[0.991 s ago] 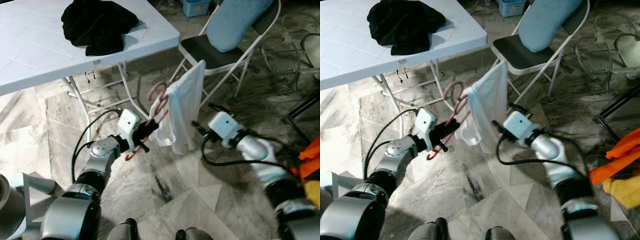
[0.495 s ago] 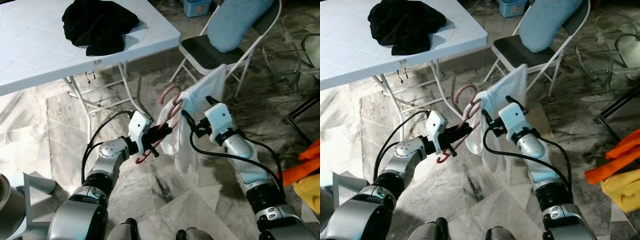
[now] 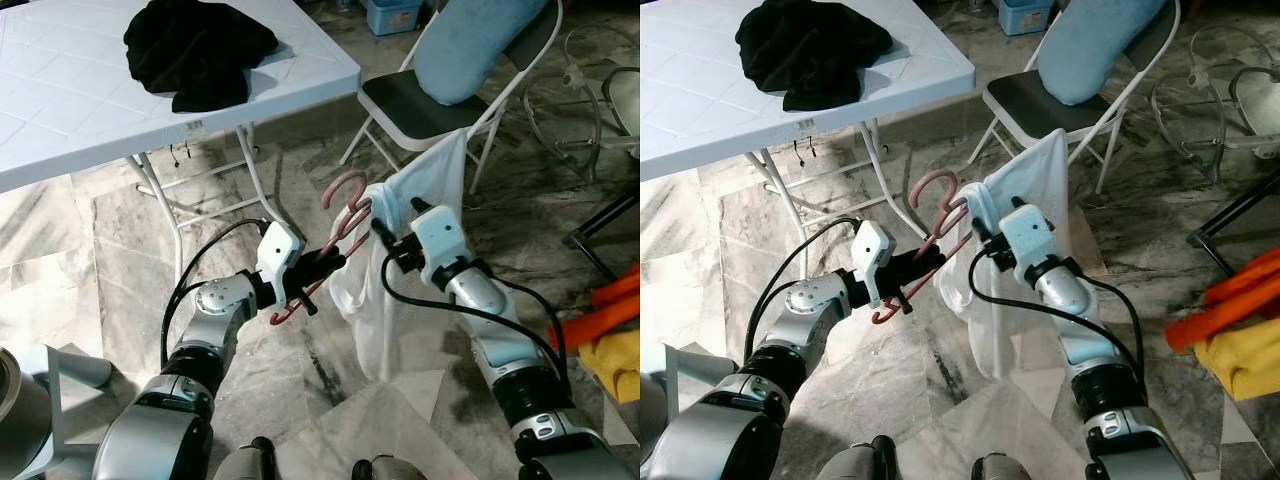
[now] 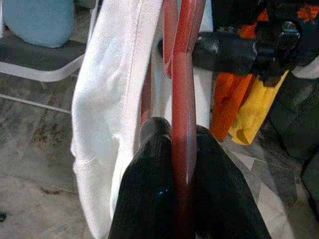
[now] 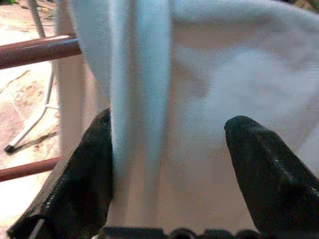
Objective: Hang hanger
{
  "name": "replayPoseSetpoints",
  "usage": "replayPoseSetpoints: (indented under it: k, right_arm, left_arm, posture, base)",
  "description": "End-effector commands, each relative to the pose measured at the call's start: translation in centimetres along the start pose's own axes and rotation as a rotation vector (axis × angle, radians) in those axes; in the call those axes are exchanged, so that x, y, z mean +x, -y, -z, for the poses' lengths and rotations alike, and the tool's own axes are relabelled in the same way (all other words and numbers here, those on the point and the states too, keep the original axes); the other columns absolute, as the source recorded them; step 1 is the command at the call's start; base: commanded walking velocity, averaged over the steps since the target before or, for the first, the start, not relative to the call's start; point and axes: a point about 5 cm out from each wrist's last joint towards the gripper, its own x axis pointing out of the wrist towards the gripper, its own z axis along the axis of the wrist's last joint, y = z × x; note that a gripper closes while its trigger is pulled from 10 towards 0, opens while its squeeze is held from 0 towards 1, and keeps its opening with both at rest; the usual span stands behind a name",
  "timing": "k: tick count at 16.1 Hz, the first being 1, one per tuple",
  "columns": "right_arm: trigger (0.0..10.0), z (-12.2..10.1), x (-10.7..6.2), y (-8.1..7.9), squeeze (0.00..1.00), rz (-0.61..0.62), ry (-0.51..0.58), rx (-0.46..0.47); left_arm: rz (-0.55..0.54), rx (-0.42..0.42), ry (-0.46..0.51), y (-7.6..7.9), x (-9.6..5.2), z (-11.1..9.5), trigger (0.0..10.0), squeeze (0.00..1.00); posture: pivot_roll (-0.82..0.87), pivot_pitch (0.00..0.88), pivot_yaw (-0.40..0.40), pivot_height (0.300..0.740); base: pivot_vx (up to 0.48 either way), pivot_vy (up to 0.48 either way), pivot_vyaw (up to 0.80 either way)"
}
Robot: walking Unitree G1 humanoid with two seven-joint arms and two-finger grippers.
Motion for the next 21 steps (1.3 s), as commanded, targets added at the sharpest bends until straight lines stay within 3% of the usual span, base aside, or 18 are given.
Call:
replayPoseSetpoints:
  k: [1, 13, 21]
  right_arm:
    - [0.0, -0.3, 0.2, 0.4, 0.00, 0.019, 0.005, 0.003]
    - [0.0, 0.0, 0.1, 0.6, 0.00, 0.050, -0.008, 0.049]
    - [0.0, 0.3, -0.1, 2.0, 0.00, 0.121, -0.031, 0.070]
  left_arm:
    - [0.027, 0.044, 0.023, 0.1, 0.2, -0.8, 0.0, 0.00]
    - [0.087, 0.070, 0.032, 0.8, 0.9, -1.4, 0.0, 0.00]
    - [0.036, 0.107, -0.034, 0.2, 0.1, -0.6, 0.0, 0.00]
  posture:
    - [-0.11, 0.157, 0.050, 0.740]
    - [-0.11, 0.152, 0.052, 0.740]
    - [-0.11, 0.152, 0.052, 0.740]
  base:
    - [0.000, 0.000, 0.00]
    - [0.000, 0.000, 0.00]
    - [0.000, 0.000, 0.00]
